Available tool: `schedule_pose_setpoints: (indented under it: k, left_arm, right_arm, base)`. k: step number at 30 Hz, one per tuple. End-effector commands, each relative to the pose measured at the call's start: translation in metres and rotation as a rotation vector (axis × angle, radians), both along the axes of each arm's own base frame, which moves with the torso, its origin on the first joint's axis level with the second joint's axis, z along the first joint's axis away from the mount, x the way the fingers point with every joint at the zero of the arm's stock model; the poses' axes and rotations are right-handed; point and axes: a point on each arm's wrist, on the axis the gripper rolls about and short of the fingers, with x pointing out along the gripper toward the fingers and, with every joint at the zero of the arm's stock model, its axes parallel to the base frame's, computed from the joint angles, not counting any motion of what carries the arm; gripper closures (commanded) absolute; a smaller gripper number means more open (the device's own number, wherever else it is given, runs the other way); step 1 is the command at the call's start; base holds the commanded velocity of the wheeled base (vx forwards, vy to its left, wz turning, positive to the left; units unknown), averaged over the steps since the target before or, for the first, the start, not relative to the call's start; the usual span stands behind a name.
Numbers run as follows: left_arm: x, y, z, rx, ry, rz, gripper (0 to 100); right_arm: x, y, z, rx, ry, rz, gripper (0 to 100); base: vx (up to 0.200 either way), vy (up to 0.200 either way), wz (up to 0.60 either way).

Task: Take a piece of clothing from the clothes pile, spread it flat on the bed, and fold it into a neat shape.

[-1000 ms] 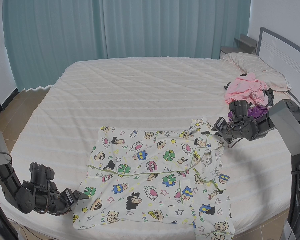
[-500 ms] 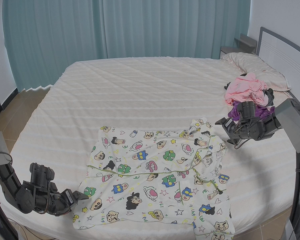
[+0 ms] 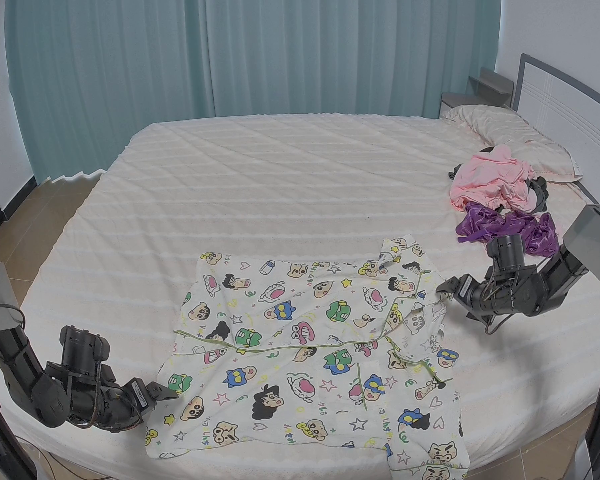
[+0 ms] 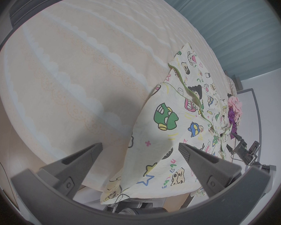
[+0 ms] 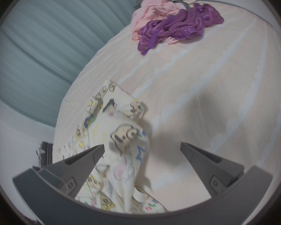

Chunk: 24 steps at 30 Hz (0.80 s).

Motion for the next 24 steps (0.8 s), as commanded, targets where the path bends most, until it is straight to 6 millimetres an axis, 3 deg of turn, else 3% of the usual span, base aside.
schedule_pose_setpoints:
  k: [1,12,24]
  left_arm:
    - [-0.002,-0.003,-0.001,0.0,0.007,-0.014,0]
    - [-0.002,-0.003,-0.001,0.0,0.007,-0.016,0]
    - [-0.003,-0.003,-0.001,0.0,0.007,-0.016,0]
  right_arm:
    - [-0.032,0.008,-0.011,-0.076,0.016,0.098,0]
    - [-0.055,0.003,-0.018,-0.126,0.054,0.139,0]
    - [-0.049,0.002,-0.017,-0.143,0.038,0.152,0]
  base:
    - [0.0,0.0,0.0]
    - [0.0,0.0,0.0]
    - [0.0,0.0,0.0]
